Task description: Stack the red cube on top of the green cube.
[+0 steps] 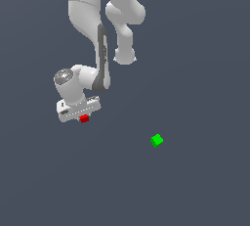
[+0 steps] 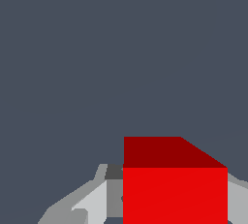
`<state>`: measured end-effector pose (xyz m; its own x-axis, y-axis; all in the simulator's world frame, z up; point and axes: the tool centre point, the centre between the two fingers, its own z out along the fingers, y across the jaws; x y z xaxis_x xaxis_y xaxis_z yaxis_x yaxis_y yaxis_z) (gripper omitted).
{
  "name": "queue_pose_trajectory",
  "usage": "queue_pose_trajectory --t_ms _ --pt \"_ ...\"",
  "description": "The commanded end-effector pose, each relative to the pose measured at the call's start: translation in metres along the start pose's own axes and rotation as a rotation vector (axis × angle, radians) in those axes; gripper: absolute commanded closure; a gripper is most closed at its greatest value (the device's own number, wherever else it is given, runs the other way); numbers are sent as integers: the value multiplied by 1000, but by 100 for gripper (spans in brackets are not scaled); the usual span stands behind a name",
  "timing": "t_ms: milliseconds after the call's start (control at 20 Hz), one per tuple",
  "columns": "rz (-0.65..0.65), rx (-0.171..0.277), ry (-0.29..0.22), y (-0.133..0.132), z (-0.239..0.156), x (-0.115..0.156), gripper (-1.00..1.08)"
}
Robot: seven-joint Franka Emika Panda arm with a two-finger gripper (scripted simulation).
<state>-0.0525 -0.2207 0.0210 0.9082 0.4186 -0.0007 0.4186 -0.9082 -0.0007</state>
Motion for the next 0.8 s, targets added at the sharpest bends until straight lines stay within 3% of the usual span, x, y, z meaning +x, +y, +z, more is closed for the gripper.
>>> queue_pose_trajectory --t_ms 0,750 --pt "0 -1 1 0 -4 0 108" --pt "0 -1 1 -1 -87 -1 108"
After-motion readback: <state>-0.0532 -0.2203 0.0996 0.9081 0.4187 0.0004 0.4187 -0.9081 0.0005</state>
